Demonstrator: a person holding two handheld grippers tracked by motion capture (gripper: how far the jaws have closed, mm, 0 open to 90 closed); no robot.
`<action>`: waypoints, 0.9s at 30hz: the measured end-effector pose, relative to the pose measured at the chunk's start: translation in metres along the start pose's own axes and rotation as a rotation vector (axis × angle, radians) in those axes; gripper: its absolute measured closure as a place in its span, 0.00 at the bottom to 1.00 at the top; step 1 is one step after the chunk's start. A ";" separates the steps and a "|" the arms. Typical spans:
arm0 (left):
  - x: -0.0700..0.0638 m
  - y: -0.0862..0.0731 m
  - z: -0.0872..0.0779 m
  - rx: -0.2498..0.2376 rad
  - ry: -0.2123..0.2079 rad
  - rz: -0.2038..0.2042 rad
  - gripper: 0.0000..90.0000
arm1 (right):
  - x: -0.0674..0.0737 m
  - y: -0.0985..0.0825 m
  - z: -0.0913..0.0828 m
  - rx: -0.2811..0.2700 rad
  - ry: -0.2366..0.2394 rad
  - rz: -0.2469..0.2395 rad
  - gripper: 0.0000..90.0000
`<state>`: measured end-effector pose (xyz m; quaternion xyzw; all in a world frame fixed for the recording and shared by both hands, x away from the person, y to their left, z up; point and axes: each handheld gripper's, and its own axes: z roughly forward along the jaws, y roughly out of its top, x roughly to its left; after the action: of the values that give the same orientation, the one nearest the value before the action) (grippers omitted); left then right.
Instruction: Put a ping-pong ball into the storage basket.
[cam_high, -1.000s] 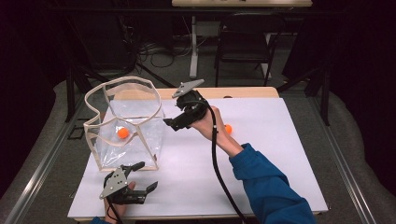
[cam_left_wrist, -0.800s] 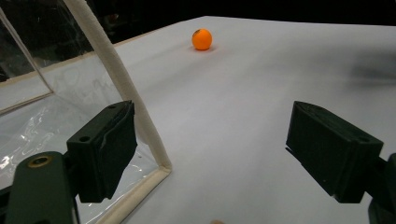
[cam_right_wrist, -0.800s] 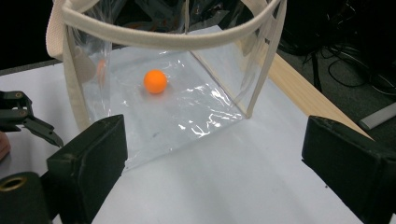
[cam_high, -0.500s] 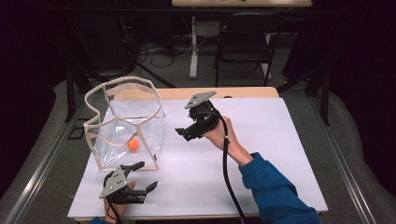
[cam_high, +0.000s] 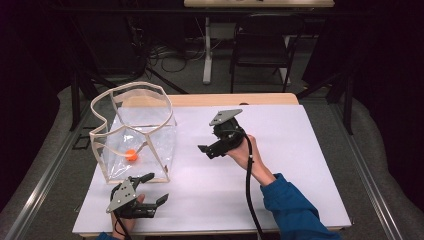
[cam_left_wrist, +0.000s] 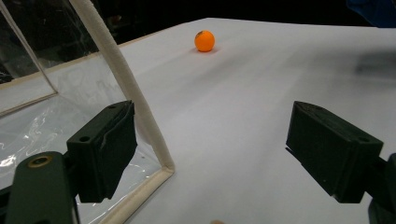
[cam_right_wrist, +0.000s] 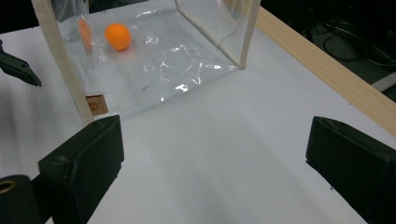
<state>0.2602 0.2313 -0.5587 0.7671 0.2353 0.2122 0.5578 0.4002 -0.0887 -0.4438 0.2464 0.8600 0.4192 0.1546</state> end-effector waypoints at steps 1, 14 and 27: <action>0.000 0.000 0.000 -0.001 0.000 0.001 0.18 | 0.000 -0.003 0.000 0.002 0.003 0.007 0.04; -0.002 0.000 0.001 -0.004 -0.005 0.005 0.18 | -0.003 -0.037 -0.002 0.042 -0.031 0.019 0.04; -0.002 0.001 0.001 -0.001 -0.008 0.012 0.18 | -0.008 -0.063 -0.011 0.045 -0.043 0.046 0.04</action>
<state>0.2595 0.2291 -0.5587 0.7690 0.2284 0.2125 0.5579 0.3830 -0.1331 -0.4865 0.2785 0.8598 0.3978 0.1580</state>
